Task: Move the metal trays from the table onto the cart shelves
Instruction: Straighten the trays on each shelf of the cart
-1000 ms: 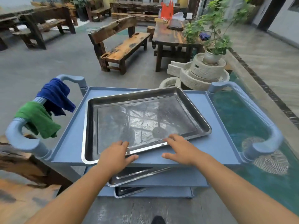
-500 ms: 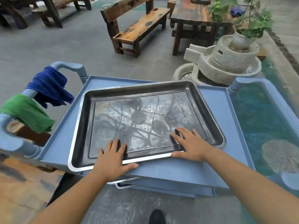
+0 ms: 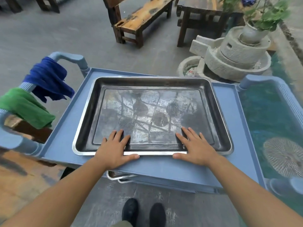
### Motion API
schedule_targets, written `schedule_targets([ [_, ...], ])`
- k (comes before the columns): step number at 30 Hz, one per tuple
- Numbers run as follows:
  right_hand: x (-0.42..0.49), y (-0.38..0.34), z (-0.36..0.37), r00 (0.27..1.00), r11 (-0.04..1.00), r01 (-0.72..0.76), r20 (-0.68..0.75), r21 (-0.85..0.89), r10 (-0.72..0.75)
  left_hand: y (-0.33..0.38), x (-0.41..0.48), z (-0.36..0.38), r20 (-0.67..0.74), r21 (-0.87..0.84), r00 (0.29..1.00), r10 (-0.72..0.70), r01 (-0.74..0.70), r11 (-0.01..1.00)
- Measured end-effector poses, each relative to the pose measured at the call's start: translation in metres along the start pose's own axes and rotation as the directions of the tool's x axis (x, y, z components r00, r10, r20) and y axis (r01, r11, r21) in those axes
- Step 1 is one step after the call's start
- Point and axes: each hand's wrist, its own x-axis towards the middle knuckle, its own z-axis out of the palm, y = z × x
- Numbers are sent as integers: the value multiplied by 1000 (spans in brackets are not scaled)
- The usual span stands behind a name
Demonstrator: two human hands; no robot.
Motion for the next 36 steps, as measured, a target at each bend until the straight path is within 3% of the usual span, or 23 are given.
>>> schedule_targets([
  [11, -5, -25, 1, 990, 989, -139, 2, 48, 139, -27, 35, -11, -3, 29, 992, 125, -125, 992],
  [36, -73, -58, 27, 988, 989, -144, 62, 35, 142, -18, -45, 13, 76, 47, 992, 96, -100, 994],
])
